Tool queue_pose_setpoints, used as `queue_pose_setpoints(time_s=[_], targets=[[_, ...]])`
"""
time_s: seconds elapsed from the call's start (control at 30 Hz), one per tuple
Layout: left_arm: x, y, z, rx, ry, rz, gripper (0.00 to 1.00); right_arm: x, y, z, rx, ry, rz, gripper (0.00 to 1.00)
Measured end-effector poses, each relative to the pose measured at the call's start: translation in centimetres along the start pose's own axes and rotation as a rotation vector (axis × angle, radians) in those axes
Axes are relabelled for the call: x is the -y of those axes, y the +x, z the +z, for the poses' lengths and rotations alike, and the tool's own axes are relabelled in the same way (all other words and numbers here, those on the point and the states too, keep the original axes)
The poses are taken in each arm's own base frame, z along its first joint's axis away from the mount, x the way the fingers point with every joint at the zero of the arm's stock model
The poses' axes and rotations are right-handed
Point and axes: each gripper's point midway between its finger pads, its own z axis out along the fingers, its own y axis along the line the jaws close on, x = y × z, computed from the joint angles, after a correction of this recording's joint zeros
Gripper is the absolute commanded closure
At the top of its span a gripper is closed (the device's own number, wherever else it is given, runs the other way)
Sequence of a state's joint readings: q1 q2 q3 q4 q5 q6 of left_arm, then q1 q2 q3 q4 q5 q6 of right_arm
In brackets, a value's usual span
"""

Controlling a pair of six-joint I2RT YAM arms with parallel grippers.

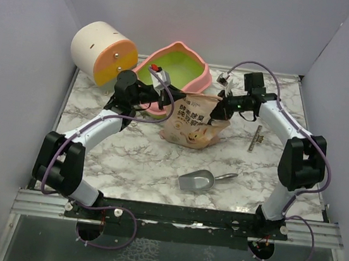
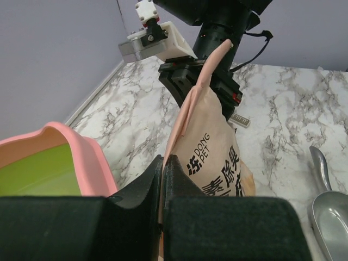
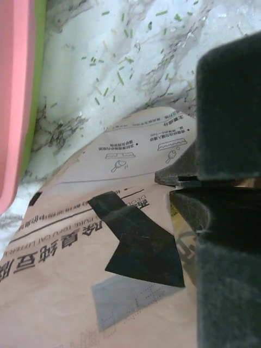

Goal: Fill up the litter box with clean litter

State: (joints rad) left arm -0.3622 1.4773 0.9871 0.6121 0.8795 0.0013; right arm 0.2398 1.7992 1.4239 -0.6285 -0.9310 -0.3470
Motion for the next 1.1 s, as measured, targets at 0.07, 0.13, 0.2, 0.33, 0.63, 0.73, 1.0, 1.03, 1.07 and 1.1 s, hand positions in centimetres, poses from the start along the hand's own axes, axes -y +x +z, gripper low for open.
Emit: queue_pose_setpoints(time_s=[0.07, 0.13, 0.2, 0.33, 0.63, 0.73, 1.0, 1.03, 1.07, 1.1], targets=[[-0.1, 0.1, 0.0, -0.002, -0.001, -0.002, 1.00, 0.9, -0.1, 0.1, 0.004, 0.059, 0.016, 0.99], [-0.1, 0.2, 0.1, -0.003, -0.001, -0.001, 1.00, 1.5, -0.4, -0.1, 0.017, 0.131, 0.031, 0.99], [-0.1, 0.1, 0.1, 0.000, 0.000, 0.010, 1.00, 1.7, -1.1, -0.6, 0.047, 0.198, 0.037, 0.99], [0.0, -0.3, 0.1, 0.008, 0.004, 0.050, 1.00, 1.7, -3.0, -2.8, 0.147, 0.344, 0.054, 0.99], [-0.7, -1.2, 0.1, 0.035, -0.019, 0.156, 1.00, 1.0, -6.7, -6.6, 0.368, 0.499, 0.081, 0.99], [-1.5, -1.2, 0.6, 0.042, -0.036, 0.169, 1.00, 1.0, -7.8, -7.0, 0.411, 0.508, 0.068, 0.99], [-1.9, -1.3, 0.8, 0.070, -0.047, 0.158, 1.00, 0.8, -7.6, -7.2, 0.383, 0.507, 0.080, 0.99], [-1.9, -1.4, 0.8, 0.075, -0.048, 0.154, 1.00, 0.7, -7.5, -7.2, 0.374, 0.507, 0.086, 0.99], [-1.8, -1.4, 0.8, 0.080, -0.048, 0.151, 1.00, 0.6, -7.3, -7.2, 0.366, 0.506, 0.090, 0.99], [-1.8, -1.4, 0.8, 0.083, -0.049, 0.148, 1.00, 0.6, -7.1, -7.1, 0.359, 0.505, 0.096, 0.99]])
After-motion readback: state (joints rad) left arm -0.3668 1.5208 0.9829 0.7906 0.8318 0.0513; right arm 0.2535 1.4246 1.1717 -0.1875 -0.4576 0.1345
